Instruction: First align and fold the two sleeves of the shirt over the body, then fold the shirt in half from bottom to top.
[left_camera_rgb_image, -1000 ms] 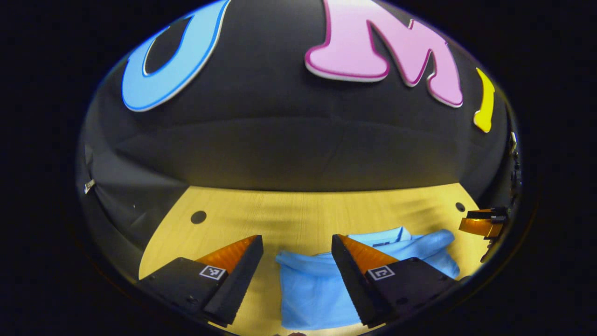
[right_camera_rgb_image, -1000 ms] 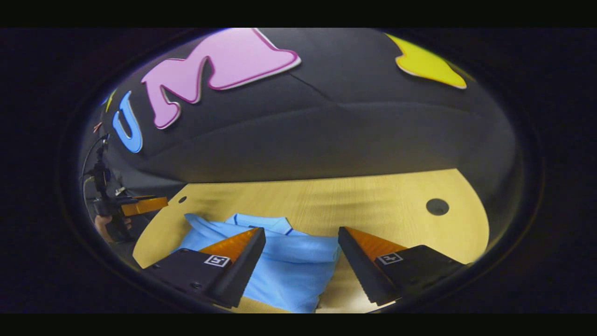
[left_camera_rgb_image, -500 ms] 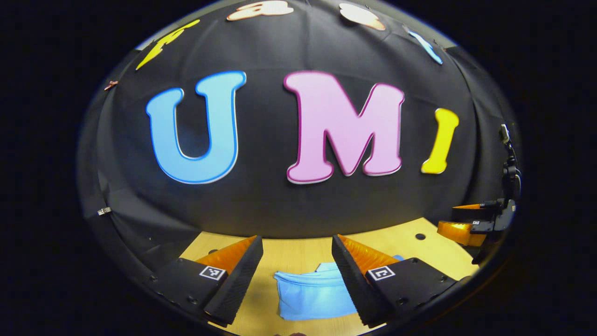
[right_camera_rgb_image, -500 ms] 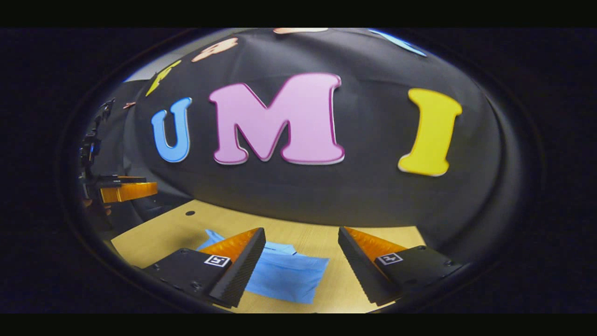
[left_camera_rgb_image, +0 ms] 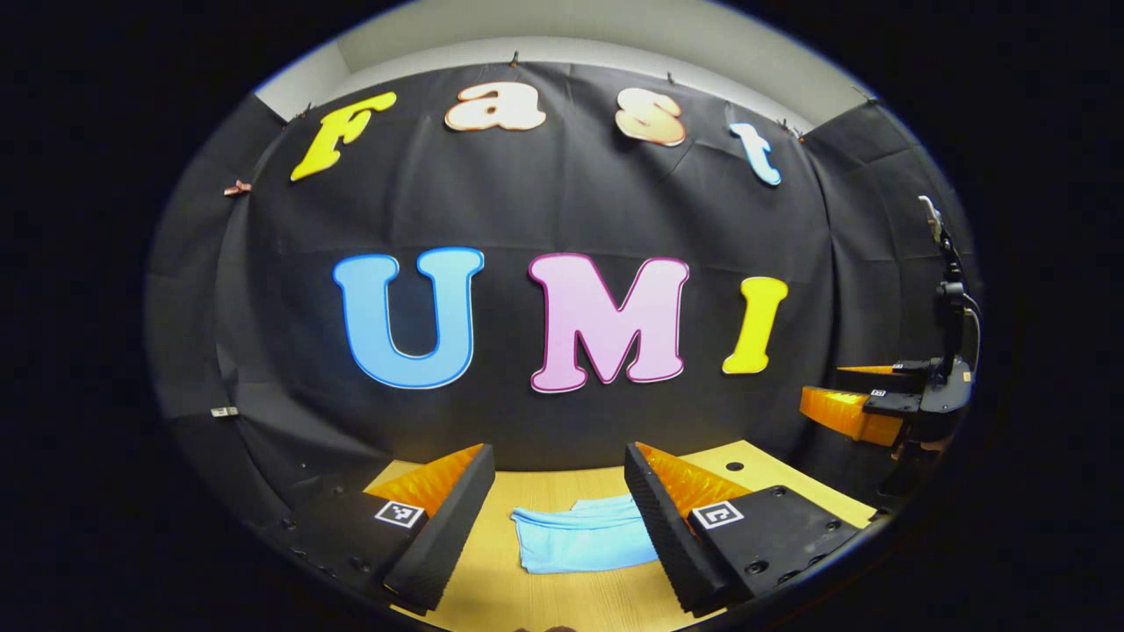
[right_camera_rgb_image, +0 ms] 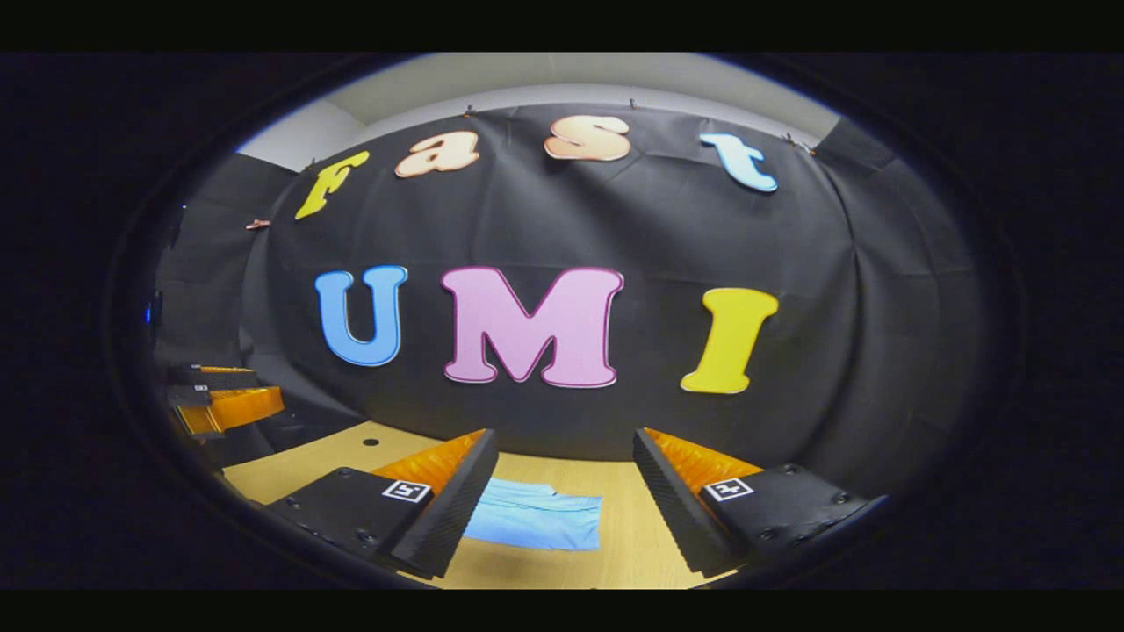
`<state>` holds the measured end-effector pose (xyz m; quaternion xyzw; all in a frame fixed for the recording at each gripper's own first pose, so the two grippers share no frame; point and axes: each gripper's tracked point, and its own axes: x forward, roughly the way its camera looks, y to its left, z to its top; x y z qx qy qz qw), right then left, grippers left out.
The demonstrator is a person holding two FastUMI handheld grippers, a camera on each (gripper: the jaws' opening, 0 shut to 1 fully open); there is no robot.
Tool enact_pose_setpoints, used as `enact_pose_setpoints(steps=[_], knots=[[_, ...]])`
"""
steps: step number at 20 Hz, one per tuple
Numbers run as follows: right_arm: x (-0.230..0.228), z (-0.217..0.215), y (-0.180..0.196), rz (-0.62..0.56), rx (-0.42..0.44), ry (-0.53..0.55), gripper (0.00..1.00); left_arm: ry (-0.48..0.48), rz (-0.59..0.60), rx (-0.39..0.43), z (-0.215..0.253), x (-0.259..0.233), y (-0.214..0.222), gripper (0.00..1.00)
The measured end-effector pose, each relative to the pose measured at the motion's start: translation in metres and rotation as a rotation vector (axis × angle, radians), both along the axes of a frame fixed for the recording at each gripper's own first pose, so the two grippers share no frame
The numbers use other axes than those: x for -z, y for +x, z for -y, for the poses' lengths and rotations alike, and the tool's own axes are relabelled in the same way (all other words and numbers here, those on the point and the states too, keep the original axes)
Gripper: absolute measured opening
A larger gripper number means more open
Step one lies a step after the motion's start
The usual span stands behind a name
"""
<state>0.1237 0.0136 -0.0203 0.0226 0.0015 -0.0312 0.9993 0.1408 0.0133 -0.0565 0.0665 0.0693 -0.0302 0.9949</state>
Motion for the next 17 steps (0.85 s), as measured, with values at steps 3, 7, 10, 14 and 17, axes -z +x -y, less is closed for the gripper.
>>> enact_pose_setpoints(steps=[3, 7, 10, 14, 17], knots=[[-0.011, -0.015, -0.048, 0.03, 0.012, -0.008, 0.96, -0.03, 0.01, 0.0, 0.01, -0.01, -0.047, 0.95], [-0.02, -0.025, -0.1, 0.067, 0.032, -0.038, 0.97, -0.104, 0.016, 0.015, 0.024, -0.018, -0.103, 0.95], [-0.017, -0.026, -0.123, 0.052, 0.026, -0.03, 0.97, -0.086, 0.022, 0.023, 0.022, -0.022, -0.118, 0.95], [-0.024, -0.024, -0.131, 0.062, 0.024, -0.02, 0.96, -0.116, 0.059, -0.001, 0.011, -0.037, -0.131, 0.95], [-0.035, -0.032, -0.125, 0.079, 0.008, -0.013, 0.95, -0.13, 0.078, -0.038, -0.003, -0.044, -0.138, 0.95]])
